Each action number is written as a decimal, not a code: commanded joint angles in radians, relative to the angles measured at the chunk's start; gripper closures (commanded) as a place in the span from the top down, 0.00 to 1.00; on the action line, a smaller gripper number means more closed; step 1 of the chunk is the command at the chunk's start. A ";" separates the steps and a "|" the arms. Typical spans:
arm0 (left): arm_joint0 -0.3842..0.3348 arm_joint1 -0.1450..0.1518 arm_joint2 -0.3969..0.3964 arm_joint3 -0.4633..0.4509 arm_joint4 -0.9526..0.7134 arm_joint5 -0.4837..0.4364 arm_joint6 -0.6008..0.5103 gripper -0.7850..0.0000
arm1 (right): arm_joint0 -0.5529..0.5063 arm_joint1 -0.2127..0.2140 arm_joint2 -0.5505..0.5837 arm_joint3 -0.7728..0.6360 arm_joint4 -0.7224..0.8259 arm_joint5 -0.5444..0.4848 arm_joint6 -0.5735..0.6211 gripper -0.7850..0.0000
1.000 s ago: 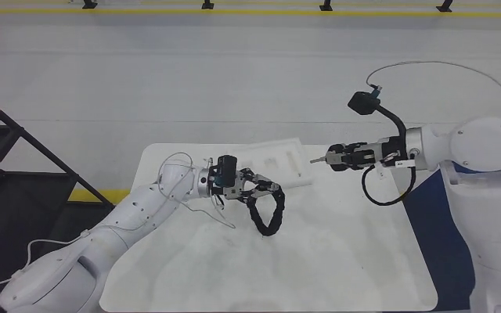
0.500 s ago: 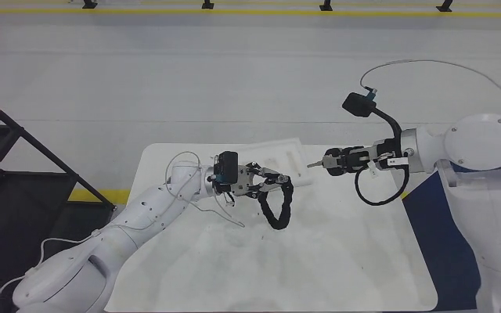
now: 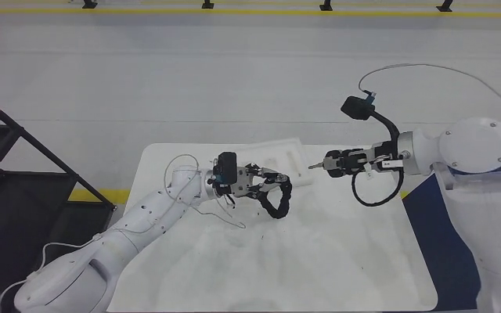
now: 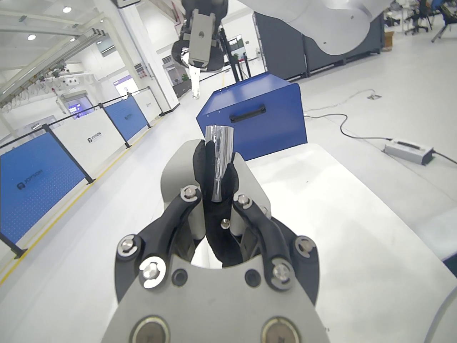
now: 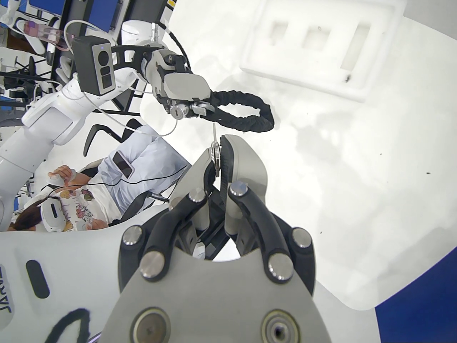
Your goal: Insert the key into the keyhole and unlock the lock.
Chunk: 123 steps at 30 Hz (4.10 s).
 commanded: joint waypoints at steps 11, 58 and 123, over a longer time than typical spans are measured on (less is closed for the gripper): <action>0.022 -0.057 0.001 -0.030 -0.028 0.106 -0.079 0.00 | 0.119 0.066 -0.179 -0.021 0.076 0.084 -0.082 0.00; 0.068 -0.128 -0.095 0.009 0.117 0.169 -0.037 0.00 | 0.794 0.296 -0.984 -0.030 0.660 0.450 -0.448 0.00; 0.102 -0.198 -0.156 0.103 0.036 -0.059 0.000 0.00 | 0.657 0.270 -0.861 -0.092 0.423 0.357 -0.481 0.00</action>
